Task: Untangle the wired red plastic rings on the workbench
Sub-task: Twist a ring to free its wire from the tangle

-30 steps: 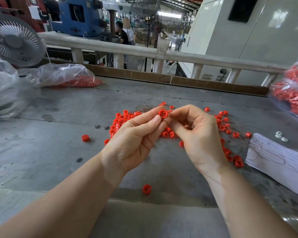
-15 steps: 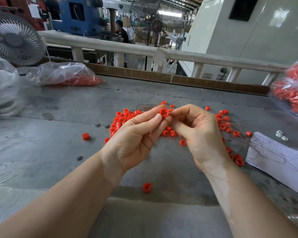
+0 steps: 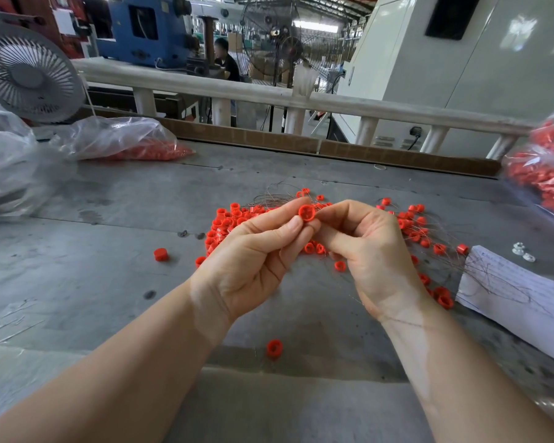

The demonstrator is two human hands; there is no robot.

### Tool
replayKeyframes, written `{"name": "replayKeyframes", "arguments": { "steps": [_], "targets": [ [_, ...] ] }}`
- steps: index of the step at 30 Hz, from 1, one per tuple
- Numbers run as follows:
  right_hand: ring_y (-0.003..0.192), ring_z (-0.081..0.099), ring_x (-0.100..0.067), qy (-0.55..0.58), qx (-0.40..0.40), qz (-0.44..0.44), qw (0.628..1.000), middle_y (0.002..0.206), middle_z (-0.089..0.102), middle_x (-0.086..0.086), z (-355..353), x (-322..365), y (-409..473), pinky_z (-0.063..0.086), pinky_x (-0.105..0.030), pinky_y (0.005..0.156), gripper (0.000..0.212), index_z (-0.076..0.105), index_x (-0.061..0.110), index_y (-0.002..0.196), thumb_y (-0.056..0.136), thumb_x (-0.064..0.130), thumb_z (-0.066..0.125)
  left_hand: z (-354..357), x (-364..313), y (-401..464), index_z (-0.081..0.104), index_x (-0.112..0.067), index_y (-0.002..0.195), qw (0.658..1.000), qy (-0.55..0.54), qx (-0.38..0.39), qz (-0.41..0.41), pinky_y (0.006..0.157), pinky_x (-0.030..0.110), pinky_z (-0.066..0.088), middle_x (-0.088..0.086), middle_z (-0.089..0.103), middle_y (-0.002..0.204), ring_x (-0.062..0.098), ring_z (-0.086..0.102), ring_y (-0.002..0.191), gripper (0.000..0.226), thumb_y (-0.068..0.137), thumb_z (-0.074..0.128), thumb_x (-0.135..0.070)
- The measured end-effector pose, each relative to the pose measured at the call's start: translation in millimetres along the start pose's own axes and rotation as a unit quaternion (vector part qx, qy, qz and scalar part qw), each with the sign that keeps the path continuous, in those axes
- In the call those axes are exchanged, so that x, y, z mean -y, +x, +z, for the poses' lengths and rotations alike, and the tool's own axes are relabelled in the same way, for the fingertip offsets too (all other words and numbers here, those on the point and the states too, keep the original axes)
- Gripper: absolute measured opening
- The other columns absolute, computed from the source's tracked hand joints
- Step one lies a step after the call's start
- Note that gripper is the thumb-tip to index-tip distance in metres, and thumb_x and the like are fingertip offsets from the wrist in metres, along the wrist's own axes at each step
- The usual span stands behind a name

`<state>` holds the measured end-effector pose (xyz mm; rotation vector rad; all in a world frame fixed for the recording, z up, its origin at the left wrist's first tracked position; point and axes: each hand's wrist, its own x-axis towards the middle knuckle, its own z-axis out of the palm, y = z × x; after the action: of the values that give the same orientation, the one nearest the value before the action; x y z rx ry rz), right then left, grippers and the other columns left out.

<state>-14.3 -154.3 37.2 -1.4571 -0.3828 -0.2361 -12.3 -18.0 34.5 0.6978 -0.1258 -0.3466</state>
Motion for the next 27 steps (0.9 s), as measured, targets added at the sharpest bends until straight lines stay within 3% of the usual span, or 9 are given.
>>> {"name": "replayKeyframes", "arguments": {
  "steps": [3, 6, 9, 14, 27],
  "targets": [
    [0.058, 0.060, 0.000, 0.010, 0.003, 0.011, 1.000, 0.060, 0.067, 0.006, 0.9, 0.9, -0.6, 0.046, -0.011, 0.055, 0.005, 0.066, 0.016, 0.069, 0.064, 0.014, 0.068, -0.3, 0.7, 0.2, 0.078, -0.010, 0.073, 1.000, 0.004, -0.004, 0.002, 0.058, 0.015, 0.054, 0.008, 0.073, 0.077, 0.012, 0.072, 0.070, 0.026, 0.064, 0.056, 0.002],
    [0.051, 0.055, 0.003, -0.021, -0.002, 0.008, 1.000, 0.058, 0.064, 0.008, 1.2, -0.4, -0.5, 0.040, -0.007, 0.048, 0.015, 0.064, 0.014, 0.074, 0.077, 0.000, 0.067, -1.5, 1.0, 1.2, 0.078, -0.010, 0.075, 1.000, -0.001, -0.007, 0.004, 0.059, 0.015, 0.054, 0.009, 0.074, 0.078, 0.012, 0.072, 0.072, 0.026, 0.065, 0.056, 0.002],
    [0.047, 0.052, 0.004, -0.066, -0.009, -0.006, 0.998, 0.057, 0.062, 0.009, 0.7, -0.2, -0.7, 0.038, -0.006, 0.046, 0.016, 0.064, 0.014, 0.079, 0.082, -0.002, 0.065, -3.4, 0.7, 2.5, 0.078, -0.010, 0.079, 1.000, -0.007, -0.004, 0.005, 0.060, 0.015, 0.055, 0.009, 0.074, 0.081, 0.013, 0.072, 0.075, 0.028, 0.067, 0.056, 0.002],
    [0.054, 0.055, 0.004, -0.095, -0.015, -0.023, 0.995, 0.061, 0.065, 0.011, -0.3, -0.2, -0.4, 0.038, -0.006, 0.047, 0.022, 0.065, 0.022, 0.071, 0.081, 0.002, 0.067, -6.0, 0.1, 3.6, 0.078, -0.009, 0.078, 1.000, -0.004, -0.007, 0.005, 0.060, 0.016, 0.055, 0.010, 0.074, 0.082, 0.013, 0.072, 0.075, 0.026, 0.067, 0.057, 0.002],
    [0.043, 0.053, -0.007, -0.130, -0.017, -0.022, 0.991, 0.063, 0.063, 0.004, -2.5, -1.2, 0.3, 0.037, -0.010, 0.042, 0.030, 0.061, 0.021, 0.072, 0.084, -0.007, 0.060, -7.0, 1.0, 4.0, 0.078, -0.011, 0.073, 0.999, 0.051, -0.012, 0.012, 0.059, 0.016, 0.056, 0.008, 0.071, 0.073, 0.011, 0.070, 0.065, 0.023, 0.065, 0.059, 0.000]
  ]
}}
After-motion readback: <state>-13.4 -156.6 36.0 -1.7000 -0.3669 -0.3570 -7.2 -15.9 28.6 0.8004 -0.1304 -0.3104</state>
